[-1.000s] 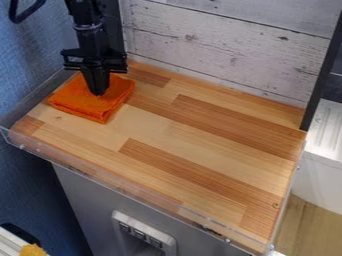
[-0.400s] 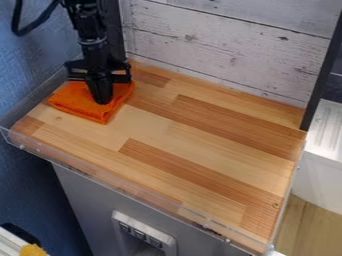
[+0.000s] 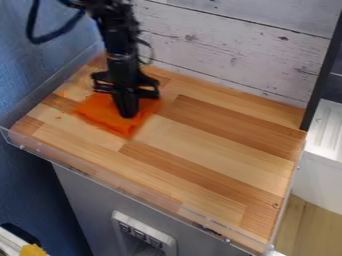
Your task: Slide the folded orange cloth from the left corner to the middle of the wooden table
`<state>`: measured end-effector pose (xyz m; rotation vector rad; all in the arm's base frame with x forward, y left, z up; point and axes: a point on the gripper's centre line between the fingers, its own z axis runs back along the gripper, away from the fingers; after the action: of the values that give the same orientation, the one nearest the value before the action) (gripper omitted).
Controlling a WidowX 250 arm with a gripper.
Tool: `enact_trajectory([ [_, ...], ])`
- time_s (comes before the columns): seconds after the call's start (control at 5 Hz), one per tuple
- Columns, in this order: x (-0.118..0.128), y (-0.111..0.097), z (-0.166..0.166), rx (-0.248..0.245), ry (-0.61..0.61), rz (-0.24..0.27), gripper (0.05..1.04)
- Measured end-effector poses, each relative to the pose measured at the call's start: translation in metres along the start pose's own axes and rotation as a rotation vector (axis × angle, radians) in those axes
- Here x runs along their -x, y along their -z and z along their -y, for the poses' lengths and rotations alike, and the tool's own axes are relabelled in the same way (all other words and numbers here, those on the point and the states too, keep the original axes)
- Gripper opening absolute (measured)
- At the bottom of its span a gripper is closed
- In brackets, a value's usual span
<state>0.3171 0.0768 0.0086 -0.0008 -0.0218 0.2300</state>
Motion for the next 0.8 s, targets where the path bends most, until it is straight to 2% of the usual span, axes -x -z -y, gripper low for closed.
enact_trajectory([
  [0.4,0.025,0.000,0.066,-0.013,0.117,-0.025,0.062],
  [0.8,0.042,0.000,0.106,-0.025,0.196,-0.050,0.062],
])
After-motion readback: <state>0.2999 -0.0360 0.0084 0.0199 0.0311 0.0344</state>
